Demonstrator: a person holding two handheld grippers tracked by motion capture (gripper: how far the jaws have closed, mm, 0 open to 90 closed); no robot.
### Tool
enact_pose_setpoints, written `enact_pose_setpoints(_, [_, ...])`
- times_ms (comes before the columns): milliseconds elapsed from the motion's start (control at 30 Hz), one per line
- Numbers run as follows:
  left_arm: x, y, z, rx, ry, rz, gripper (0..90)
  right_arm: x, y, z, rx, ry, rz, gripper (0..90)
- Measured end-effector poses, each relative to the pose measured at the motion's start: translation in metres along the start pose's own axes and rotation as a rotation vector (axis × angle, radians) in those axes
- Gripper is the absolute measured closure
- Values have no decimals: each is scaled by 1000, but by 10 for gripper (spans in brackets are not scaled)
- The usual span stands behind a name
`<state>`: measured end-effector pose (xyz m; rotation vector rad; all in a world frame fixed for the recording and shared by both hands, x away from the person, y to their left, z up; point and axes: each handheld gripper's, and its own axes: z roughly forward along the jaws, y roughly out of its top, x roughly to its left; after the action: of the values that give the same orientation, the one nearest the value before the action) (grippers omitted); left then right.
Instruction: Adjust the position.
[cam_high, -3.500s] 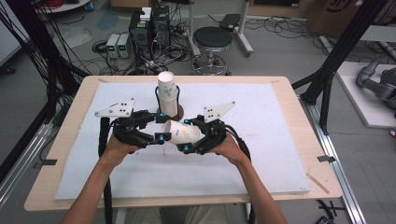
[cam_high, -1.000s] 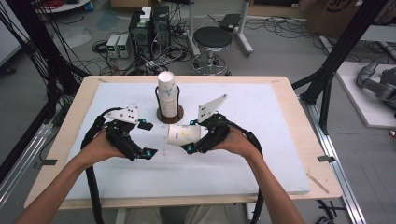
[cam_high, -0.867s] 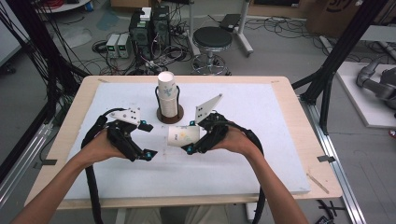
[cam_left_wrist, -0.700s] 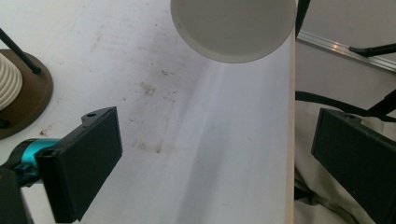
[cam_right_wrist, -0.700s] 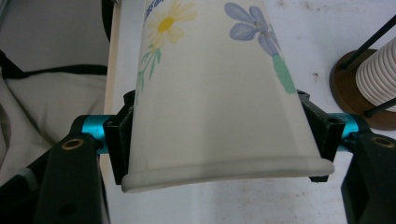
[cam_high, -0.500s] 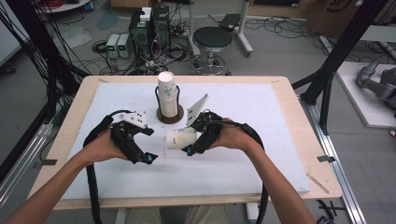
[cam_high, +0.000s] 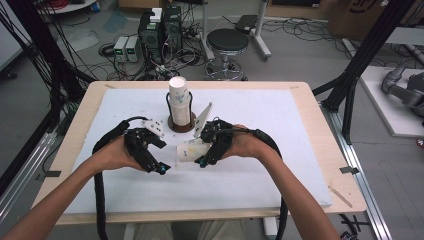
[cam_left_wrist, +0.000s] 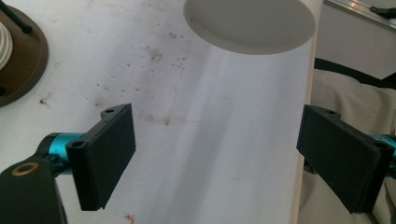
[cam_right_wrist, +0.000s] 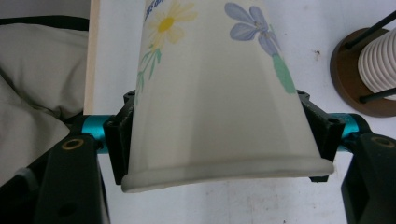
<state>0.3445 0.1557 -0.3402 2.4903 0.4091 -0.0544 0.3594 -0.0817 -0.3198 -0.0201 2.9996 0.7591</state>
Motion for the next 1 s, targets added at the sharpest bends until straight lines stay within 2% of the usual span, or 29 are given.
enact_pose_setpoints(200, [2,4,-2,23,4,4,105,-1,1,1,9,0,-2,294])
enact_pose_setpoints(400, [-1,10,-2,50,-15,24,103,-2,1,3,18,6,-5,294])
enact_pose_setpoints(600, [-3,17,5,79,-20,44,103,-2,2,7,33,8,-15,294])
enact_pose_setpoints(667, [-3,18,5,102,-5,62,104,-2,2,8,41,5,-14,294])
enact_pose_setpoints(767, [-3,20,7,107,-9,54,104,-2,1,8,47,5,-19,294])
enact_pose_setpoints(1000, [-4,25,14,121,-30,73,104,-1,4,11,42,9,-27,294])
